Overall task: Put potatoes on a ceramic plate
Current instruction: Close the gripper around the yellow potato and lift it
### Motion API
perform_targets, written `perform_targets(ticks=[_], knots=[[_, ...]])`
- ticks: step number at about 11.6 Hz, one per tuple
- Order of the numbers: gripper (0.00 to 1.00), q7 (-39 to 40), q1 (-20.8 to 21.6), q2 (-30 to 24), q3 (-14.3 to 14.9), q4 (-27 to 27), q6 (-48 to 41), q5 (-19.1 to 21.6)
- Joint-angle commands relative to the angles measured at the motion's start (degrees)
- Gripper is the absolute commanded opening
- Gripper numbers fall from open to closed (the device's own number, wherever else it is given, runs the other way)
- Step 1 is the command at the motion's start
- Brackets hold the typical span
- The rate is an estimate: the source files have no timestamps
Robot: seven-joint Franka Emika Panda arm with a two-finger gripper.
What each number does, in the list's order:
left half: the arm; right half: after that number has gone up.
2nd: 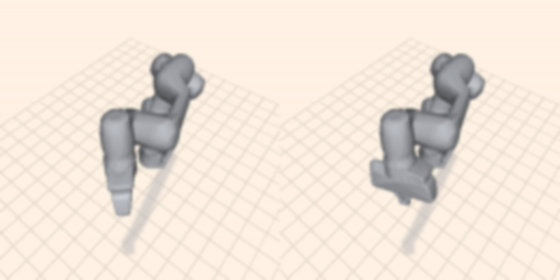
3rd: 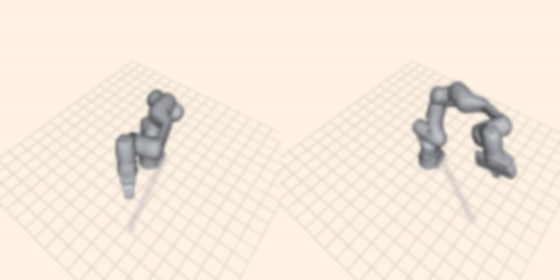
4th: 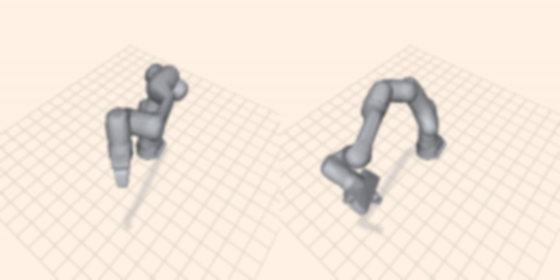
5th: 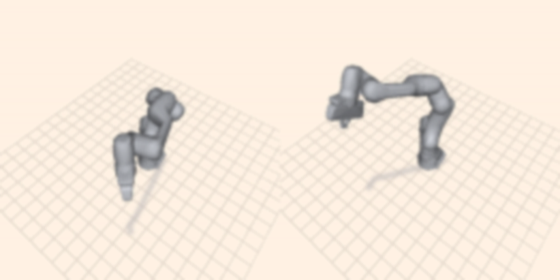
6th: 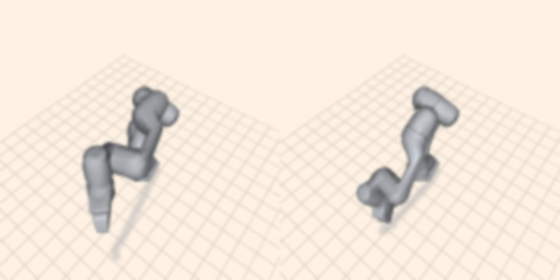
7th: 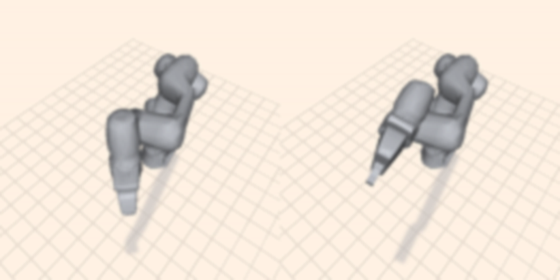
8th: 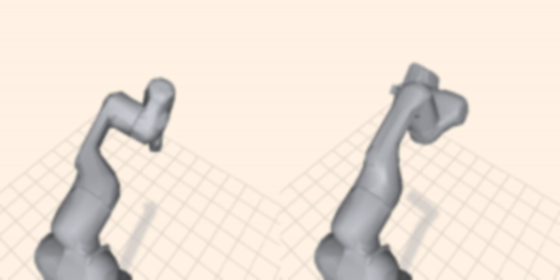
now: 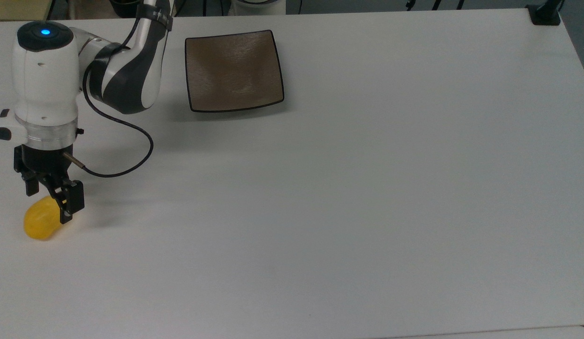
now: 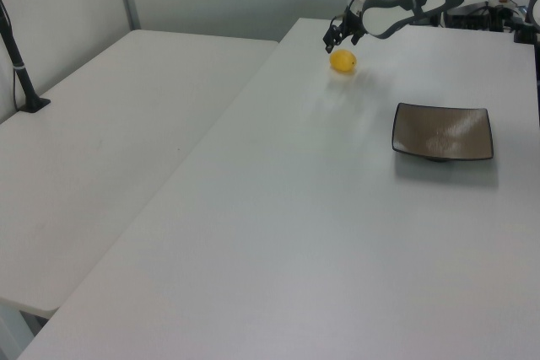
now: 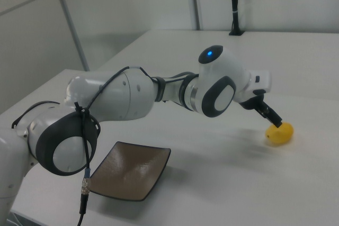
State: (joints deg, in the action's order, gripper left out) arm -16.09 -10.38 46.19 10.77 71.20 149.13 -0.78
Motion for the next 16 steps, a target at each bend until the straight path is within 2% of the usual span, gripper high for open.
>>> perform_targets(ticks=[1,6,10,11,13,14,15,16], knots=[[1.00,-2.10,-0.08,3.37,0.39,-1.41,4.67,-0.89],[1.00,-2.10,-0.78,4.35,0.74,-1.24,5.56,-3.00],[0.99,-2.10,-0.78,5.66,0.83,-0.63,8.18,-3.09],[0.88,-1.93,-0.95,5.75,0.83,-0.53,8.20,-3.00],[0.41,-1.84,-1.04,5.58,0.74,-0.45,8.11,-3.00],[0.26,-1.84,-1.04,5.40,0.74,-0.45,8.02,-3.00],[0.20,-1.75,-0.96,4.62,0.74,0.16,8.02,-3.00],[0.19,-1.66,-0.95,3.91,0.74,1.30,8.02,-3.00]])
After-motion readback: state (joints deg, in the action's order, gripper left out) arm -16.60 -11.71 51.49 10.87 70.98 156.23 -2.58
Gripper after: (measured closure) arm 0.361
